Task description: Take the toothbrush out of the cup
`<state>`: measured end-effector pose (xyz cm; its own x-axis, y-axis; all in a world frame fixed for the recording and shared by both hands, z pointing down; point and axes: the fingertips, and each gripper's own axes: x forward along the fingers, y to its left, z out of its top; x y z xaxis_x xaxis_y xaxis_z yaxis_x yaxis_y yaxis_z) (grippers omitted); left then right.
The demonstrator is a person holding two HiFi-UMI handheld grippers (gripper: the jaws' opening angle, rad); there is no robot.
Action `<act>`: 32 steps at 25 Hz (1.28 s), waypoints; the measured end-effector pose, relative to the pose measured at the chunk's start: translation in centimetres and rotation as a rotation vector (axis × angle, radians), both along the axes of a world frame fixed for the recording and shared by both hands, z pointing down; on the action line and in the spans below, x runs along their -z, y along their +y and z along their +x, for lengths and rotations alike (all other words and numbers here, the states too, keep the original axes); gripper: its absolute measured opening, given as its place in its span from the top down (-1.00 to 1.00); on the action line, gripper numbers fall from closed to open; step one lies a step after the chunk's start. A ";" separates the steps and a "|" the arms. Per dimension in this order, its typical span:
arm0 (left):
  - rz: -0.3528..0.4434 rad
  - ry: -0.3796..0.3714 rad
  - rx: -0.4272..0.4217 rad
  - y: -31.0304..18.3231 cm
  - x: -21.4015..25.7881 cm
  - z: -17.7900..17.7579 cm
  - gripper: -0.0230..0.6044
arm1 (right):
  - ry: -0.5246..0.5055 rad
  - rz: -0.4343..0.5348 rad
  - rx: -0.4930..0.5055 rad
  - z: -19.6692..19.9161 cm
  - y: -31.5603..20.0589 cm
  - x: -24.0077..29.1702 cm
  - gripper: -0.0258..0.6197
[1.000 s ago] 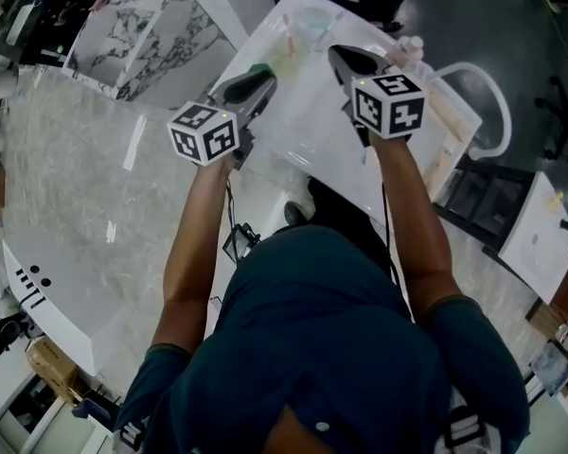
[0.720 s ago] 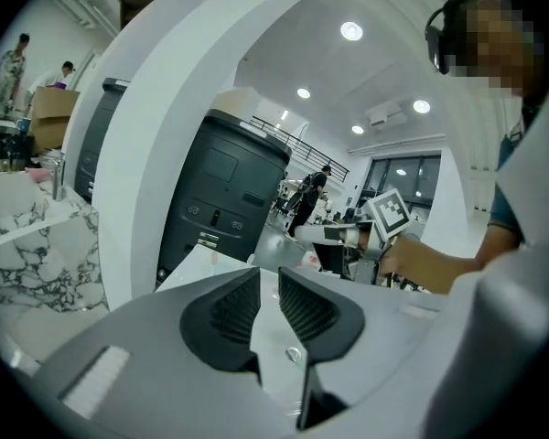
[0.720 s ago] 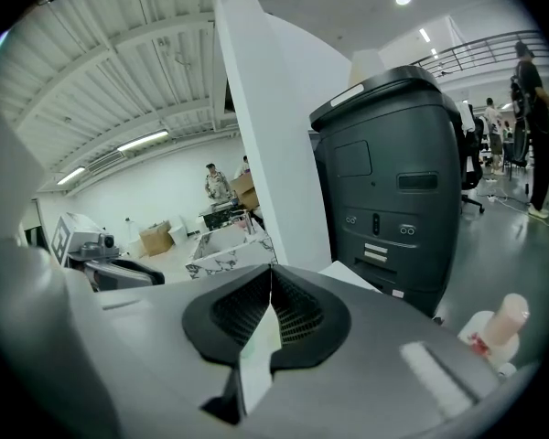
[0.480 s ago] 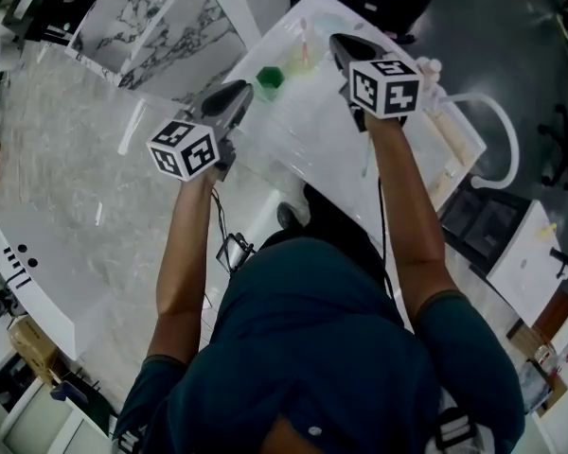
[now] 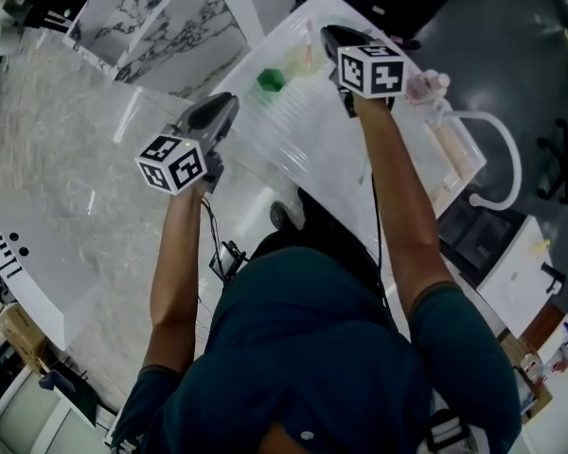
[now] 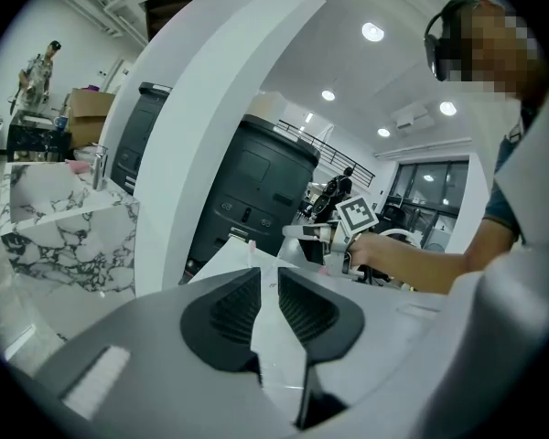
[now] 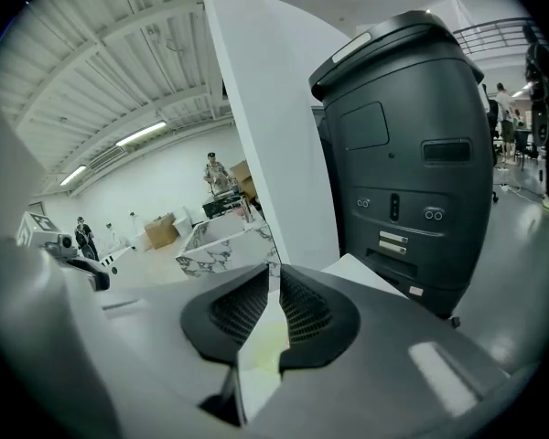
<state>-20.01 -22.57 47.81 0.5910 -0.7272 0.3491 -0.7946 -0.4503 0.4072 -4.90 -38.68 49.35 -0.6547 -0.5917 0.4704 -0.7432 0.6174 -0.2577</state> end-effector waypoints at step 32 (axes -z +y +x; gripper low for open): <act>-0.064 -0.001 0.106 1.6 -3.1 -3.3 0.75 | 0.104 -0.014 0.073 -4.6 -4.8 -6.2 0.71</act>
<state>-23.31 -20.96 50.88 0.5113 -0.7619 0.3976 -0.8371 -0.3368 0.4312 -9.51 -43.47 55.52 -0.6427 -0.5372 0.5463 -0.7199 0.6674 -0.1906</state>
